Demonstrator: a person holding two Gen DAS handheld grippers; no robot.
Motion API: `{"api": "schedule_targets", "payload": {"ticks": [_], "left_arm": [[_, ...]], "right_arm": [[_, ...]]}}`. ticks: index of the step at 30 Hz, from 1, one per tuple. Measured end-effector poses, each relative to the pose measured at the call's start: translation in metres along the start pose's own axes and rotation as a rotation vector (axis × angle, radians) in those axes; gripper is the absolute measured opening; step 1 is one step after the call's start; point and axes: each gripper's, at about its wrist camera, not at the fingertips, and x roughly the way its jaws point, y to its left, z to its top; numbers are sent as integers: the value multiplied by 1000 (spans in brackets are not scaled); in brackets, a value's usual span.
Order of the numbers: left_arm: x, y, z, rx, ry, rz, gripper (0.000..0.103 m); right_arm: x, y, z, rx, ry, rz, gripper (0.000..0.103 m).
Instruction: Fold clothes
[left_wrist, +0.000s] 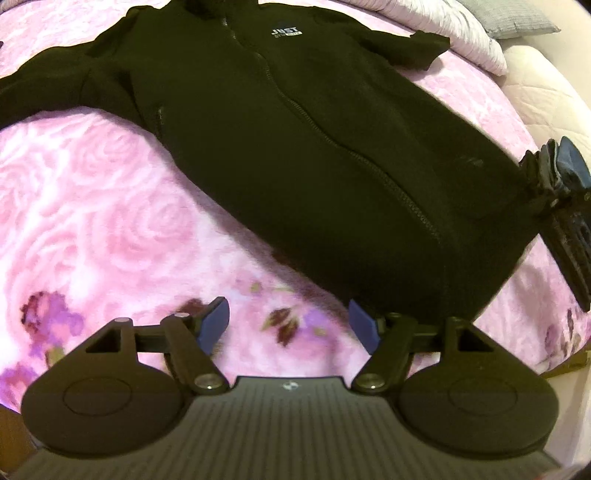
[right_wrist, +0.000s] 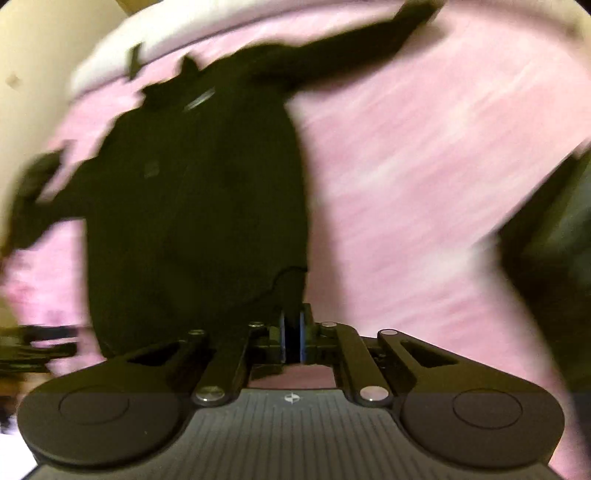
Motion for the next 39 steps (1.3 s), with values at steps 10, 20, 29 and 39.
{"api": "schedule_targets", "payload": {"ticks": [10,20,29,39], "left_arm": [[9,-6,0,-8,-23,7,68],[-20,24,-13,-63,-67,82,69],[-38,34,-37,-125,-96,42,70],[-19,34,-25,-419,-193,-252,72]], "right_arm": [[-2,95,-23,-377,-118,-48,24],[66,254,-167,-1437,-185,27,78],[56,249,-105,-1128,-130,100,0],[-15,159,23,-465,-234,57,0]]}}
